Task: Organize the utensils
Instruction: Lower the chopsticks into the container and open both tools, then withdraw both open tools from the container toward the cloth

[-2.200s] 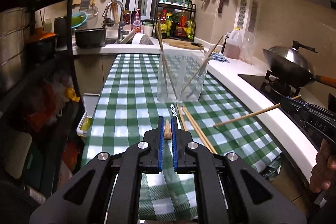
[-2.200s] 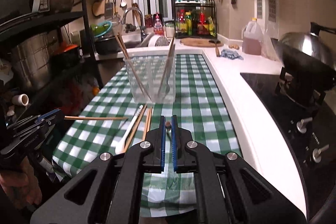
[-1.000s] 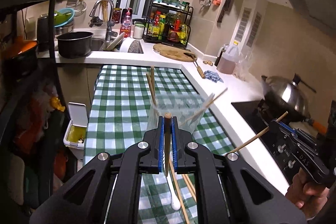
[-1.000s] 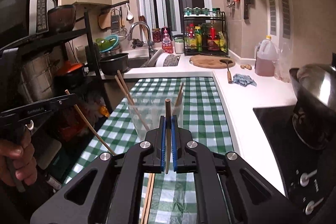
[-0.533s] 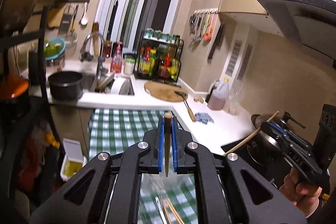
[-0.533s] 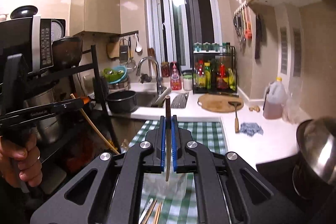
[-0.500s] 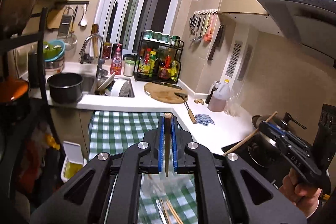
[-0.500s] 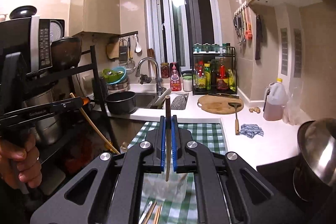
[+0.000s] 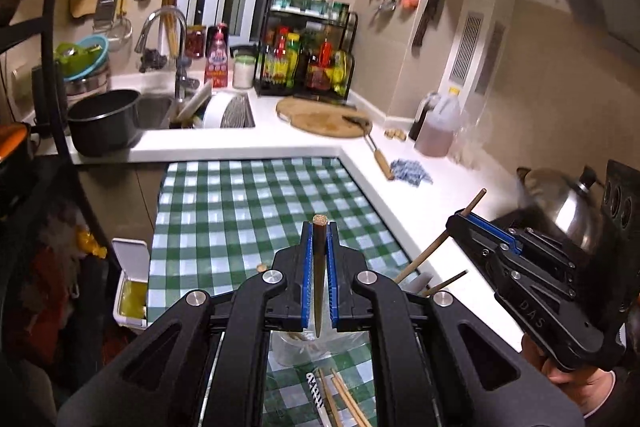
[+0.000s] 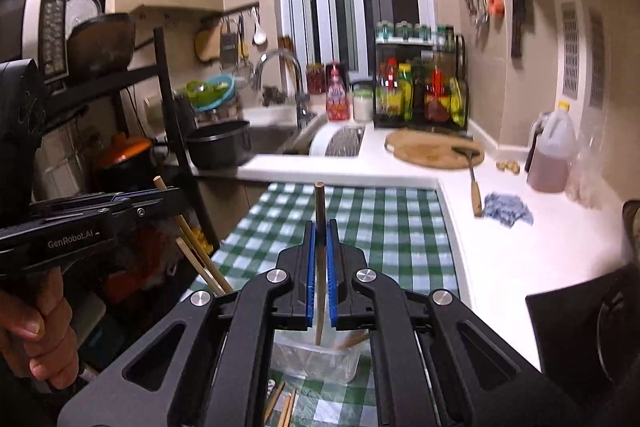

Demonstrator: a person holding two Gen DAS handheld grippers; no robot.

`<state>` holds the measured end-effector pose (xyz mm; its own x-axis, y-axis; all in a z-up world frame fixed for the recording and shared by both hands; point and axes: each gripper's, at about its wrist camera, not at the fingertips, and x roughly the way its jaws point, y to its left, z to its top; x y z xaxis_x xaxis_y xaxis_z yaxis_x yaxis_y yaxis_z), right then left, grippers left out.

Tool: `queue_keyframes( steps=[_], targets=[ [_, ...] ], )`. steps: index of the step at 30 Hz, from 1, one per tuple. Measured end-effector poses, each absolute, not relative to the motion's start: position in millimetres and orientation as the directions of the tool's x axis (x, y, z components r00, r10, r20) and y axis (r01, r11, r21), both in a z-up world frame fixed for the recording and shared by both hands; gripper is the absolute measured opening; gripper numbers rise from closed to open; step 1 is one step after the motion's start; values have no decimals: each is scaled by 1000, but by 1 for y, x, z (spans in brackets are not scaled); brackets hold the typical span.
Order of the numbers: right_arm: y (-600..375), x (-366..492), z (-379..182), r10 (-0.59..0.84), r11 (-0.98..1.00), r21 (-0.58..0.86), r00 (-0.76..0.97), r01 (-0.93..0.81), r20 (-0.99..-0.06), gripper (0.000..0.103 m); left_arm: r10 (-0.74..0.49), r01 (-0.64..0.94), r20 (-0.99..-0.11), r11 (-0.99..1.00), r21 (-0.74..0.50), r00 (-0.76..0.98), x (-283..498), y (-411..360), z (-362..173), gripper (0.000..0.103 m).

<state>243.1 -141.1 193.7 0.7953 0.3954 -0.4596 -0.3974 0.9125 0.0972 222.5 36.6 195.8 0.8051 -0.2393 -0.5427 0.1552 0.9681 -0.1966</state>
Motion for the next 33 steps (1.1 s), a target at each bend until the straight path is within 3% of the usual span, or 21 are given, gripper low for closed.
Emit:
queue_keyframes(
  steps=[5, 8, 10, 12, 19, 25, 31, 33],
  targets=[
    [-141, 249, 179, 382, 917, 100, 775, -387, -503, 7, -229, 157, -576, 972, -174, 785, 232, 33, 181, 7],
    [-144, 247, 181, 362, 925, 95, 782, -367, -508, 16, -229, 152, -573, 972, -179, 787, 228, 35, 185, 9],
    [-147, 241, 190, 336, 934, 67, 804, -350, -491, 27, -219, 149, -553, 974, -170, 804, 221, 35, 194, 17],
    [-149, 237, 197, 315, 941, 45, 820, -335, -477, 30, -207, 149, -520, 977, -151, 828, 208, 35, 208, 20],
    [-167, 198, 234, 260, 960, 4, 886, -280, -384, 30, -188, 146, -442, 981, -128, 877, 159, 35, 237, 20],
    [-186, 133, 242, 251, 964, -4, 917, -265, -309, 30, -170, 126, -415, 983, -130, 894, 105, 35, 226, 20],
    [-192, 76, 204, 270, 960, 28, 903, -277, -335, 28, -141, 91, -446, 987, -132, 884, 66, 34, 178, 20],
    [-191, 62, 183, 286, 956, 47, 890, -288, -356, 18, -118, 74, -465, 991, -113, 877, 56, 31, 158, 20]
  ],
)
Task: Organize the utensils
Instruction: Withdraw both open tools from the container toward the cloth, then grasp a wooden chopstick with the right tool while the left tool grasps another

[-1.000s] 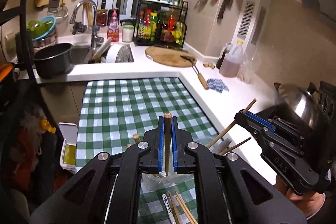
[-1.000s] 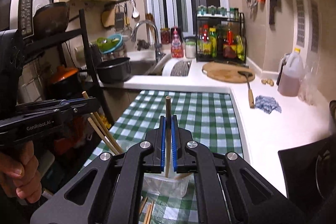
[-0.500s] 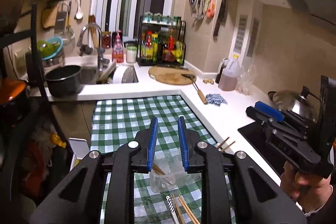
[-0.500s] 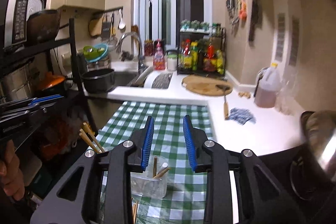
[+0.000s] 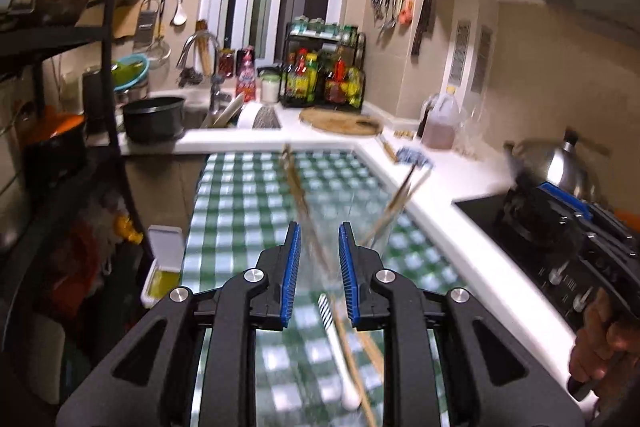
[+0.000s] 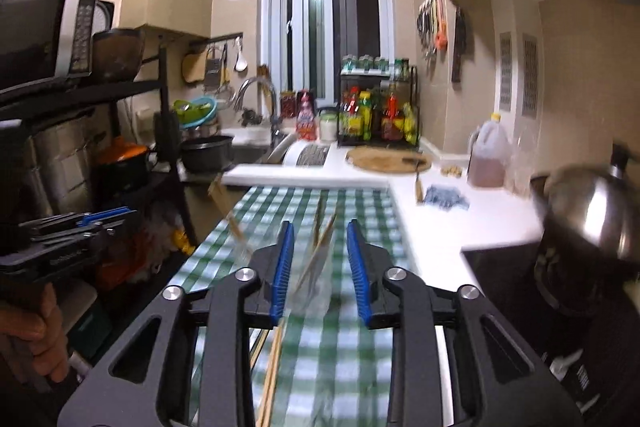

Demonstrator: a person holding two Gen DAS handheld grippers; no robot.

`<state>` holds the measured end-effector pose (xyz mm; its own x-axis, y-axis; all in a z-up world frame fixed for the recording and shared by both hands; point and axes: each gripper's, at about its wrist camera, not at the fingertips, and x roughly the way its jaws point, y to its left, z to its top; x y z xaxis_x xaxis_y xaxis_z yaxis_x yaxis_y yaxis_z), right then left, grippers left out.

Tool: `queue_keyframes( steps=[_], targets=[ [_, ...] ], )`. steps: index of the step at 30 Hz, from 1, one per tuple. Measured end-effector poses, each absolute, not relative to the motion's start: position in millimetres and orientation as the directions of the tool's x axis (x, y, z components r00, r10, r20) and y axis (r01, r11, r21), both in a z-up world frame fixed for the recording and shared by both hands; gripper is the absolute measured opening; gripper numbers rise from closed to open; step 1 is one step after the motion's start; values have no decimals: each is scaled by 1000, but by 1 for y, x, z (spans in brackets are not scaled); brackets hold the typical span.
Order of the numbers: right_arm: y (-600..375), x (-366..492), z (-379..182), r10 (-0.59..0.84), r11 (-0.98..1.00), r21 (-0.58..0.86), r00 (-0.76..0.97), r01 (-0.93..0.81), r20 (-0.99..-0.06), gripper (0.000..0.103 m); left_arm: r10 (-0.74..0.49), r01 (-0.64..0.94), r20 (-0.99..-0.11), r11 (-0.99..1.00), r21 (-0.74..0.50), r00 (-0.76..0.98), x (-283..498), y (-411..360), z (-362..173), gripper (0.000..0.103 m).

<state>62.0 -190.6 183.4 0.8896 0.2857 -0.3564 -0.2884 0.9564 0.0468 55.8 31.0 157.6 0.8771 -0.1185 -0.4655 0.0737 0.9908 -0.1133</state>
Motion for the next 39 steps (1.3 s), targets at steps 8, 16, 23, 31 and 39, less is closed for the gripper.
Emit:
queue_keyframes(
  steps=[8, 16, 23, 31, 39],
  targets=[
    [-183, 18, 104, 322, 945, 107, 823, -309, -468, 4, -107, 68, -530, 993, -93, 841, 18, 23, 86, 20],
    [-181, -7, 56, 311, 947, 108, 785, -301, -536, 4, -122, 73, -557, 991, -109, 821, -7, 24, 48, 20],
    [-179, -8, 27, 312, 946, 115, 751, -304, -583, 4, -127, 66, -586, 990, -124, 801, -11, 22, 27, 19],
    [-164, 6, -8, 332, 936, 141, 672, -323, -662, 5, -147, 39, -625, 982, -184, 767, -5, 28, 14, 19],
    [-150, 18, -30, 349, 924, 155, 609, -349, -713, 9, -207, 97, -658, 975, -200, 724, -6, 10, -1, 19]
  ],
)
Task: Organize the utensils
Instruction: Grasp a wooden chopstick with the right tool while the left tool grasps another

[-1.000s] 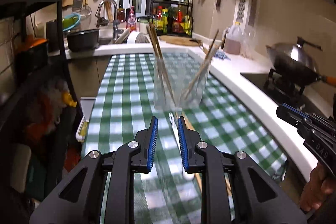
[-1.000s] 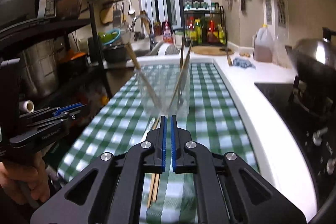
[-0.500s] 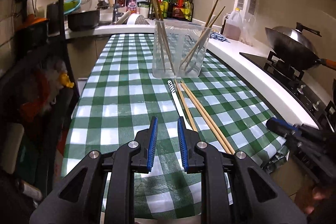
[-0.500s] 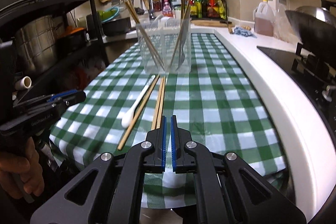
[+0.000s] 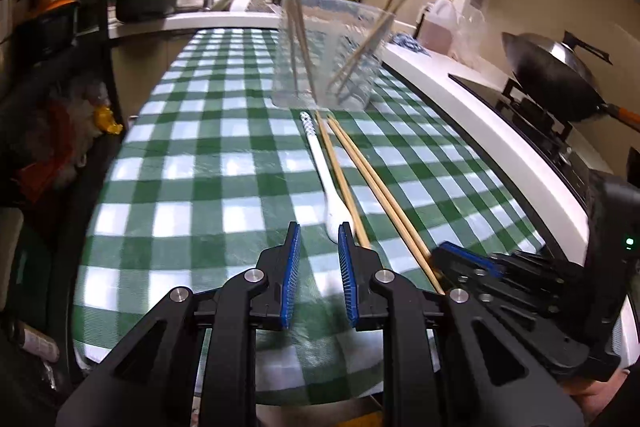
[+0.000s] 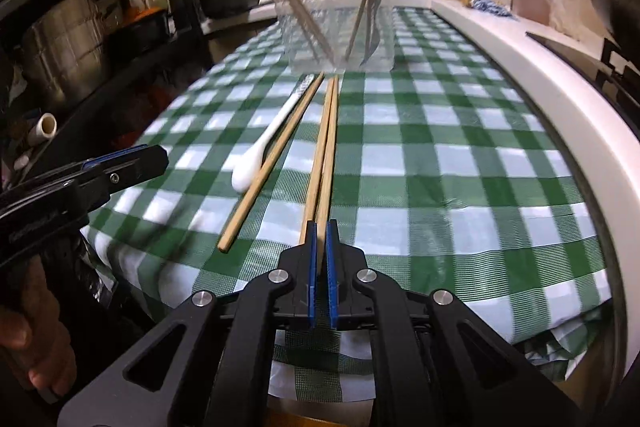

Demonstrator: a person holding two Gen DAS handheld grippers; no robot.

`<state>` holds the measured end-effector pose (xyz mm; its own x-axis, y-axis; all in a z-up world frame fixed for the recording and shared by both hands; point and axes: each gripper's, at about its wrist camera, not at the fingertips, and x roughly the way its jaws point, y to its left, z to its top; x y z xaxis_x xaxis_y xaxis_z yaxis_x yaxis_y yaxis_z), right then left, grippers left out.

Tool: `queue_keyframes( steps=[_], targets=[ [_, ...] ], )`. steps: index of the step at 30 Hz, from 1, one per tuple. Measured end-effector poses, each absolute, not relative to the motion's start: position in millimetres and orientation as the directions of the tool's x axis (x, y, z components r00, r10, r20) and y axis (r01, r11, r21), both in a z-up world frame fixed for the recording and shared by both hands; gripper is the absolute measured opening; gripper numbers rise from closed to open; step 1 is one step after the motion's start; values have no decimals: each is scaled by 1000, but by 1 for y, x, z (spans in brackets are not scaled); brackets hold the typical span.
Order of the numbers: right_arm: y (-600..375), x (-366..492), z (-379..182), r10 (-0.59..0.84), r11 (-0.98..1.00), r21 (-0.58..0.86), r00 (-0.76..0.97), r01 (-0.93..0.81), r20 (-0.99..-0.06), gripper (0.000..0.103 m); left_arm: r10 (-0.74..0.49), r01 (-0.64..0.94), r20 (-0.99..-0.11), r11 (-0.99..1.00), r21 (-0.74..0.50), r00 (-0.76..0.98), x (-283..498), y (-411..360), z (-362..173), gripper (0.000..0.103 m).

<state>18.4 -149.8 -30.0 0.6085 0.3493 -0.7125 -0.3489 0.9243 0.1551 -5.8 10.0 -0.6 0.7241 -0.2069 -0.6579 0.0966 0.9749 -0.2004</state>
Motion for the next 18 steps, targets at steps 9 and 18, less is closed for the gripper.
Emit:
queue_keyframes(
  steps=[9, 18],
  targets=[
    [-147, 16, -33, 307, 932, 100, 613, -349, -728, 7, -300, 150, -692, 951, -270, 657, 0, -11, -24, 19],
    [-176, 12, -27, 257, 956, 89, 656, -278, -710, 6, -199, 175, -725, 979, -109, 660, 3, -46, -35, 19]
  ],
)
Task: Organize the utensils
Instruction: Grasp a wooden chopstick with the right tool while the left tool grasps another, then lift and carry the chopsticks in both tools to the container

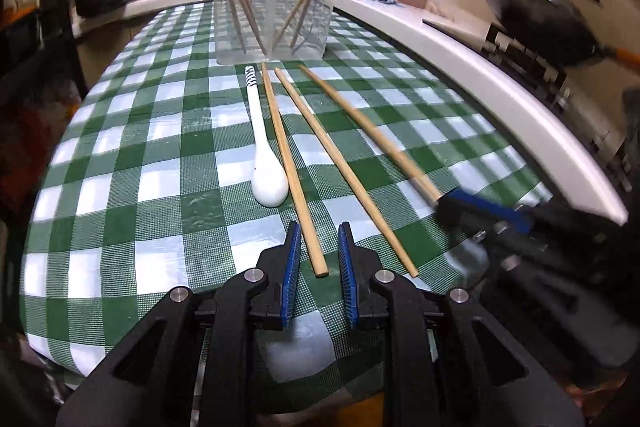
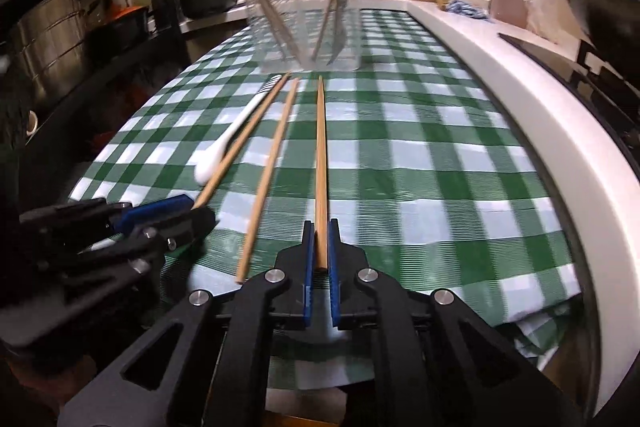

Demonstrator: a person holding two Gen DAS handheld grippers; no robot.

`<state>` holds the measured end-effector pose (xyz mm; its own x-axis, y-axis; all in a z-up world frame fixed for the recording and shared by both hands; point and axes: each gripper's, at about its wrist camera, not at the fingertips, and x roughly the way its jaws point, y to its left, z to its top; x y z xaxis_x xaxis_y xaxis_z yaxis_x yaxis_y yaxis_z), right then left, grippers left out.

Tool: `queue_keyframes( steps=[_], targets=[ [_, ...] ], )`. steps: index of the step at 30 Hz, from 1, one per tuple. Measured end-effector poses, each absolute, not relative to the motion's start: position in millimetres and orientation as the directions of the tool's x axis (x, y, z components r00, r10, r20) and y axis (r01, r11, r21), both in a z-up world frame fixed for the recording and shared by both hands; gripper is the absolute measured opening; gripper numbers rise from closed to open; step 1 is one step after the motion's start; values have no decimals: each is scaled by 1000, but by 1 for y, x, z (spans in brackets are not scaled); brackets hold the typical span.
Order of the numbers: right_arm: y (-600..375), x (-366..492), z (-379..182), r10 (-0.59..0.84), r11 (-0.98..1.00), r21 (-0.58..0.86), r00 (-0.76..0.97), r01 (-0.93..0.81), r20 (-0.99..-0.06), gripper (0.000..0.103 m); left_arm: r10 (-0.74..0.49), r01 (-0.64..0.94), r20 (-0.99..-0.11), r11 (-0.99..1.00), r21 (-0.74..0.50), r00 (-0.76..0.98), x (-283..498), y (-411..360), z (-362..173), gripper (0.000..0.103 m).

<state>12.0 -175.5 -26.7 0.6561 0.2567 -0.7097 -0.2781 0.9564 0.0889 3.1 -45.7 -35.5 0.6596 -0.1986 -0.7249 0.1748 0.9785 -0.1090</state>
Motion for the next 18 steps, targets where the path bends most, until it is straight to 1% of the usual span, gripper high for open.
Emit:
queue_keyframes(
  steps=[1, 2, 6, 12, 18],
  targets=[
    [-179, 11, -26, 248, 960, 87, 662, -267, -707, 6, -179, 179, -726, 981, -78, 663, 3, -49, -35, 19],
    [-182, 11, -25, 243, 962, 86, 667, -259, -704, 6, -160, 178, -726, 983, -53, 668, 2, -51, -35, 12],
    [-192, 9, -27, 210, 972, 79, 678, -220, -704, 6, -133, 136, -726, 989, -55, 675, 0, -38, -30, 7],
    [-195, 10, -33, 203, 975, 85, 661, -207, -722, 8, -153, 113, -735, 988, -104, 661, -5, -21, -33, 7],
    [-194, 11, -35, 207, 974, 90, 660, -207, -722, 9, -156, 113, -731, 988, -107, 664, -4, -24, -33, 7]
  ],
)
